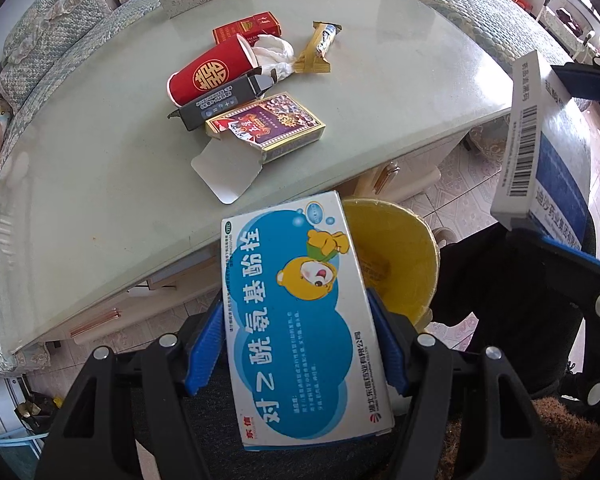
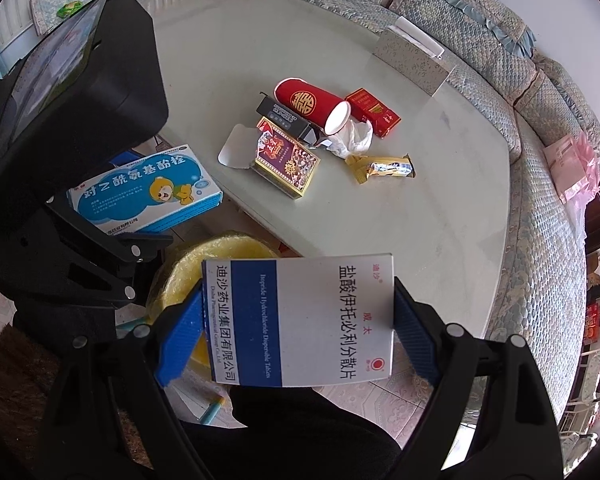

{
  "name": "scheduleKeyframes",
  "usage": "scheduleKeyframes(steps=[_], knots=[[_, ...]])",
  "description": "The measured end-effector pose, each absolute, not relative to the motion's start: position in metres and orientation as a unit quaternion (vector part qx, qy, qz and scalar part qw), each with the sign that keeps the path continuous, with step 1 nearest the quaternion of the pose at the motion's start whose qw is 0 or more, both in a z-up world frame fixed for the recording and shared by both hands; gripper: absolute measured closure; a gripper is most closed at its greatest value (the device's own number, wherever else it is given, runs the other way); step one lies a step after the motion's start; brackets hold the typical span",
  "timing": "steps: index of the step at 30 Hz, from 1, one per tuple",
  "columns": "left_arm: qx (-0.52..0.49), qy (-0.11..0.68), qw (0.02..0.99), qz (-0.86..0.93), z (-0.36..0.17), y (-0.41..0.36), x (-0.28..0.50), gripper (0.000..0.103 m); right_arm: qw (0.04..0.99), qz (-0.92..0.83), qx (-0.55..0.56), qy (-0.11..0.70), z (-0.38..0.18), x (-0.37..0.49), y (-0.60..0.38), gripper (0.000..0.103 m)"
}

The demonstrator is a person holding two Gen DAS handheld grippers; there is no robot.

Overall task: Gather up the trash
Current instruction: 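Carry both held boxes off the table over the yellow trash bin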

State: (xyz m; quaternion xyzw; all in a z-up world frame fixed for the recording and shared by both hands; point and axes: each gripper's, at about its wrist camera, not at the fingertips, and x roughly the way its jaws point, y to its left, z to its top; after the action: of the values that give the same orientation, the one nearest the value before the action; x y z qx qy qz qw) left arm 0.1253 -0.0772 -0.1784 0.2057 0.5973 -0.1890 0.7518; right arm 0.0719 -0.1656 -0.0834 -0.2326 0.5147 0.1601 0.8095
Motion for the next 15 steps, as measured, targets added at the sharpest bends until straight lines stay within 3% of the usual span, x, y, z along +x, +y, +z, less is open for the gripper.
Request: scheduleKeyframes(steps=[15], knots=[[0.206, 0.608, 0.739, -0.204, -0.232, -0.081, 0.121, 0.038, 0.799, 0.149, -0.225, 0.537, -0.128, 0.069, -0.17, 0.019]])
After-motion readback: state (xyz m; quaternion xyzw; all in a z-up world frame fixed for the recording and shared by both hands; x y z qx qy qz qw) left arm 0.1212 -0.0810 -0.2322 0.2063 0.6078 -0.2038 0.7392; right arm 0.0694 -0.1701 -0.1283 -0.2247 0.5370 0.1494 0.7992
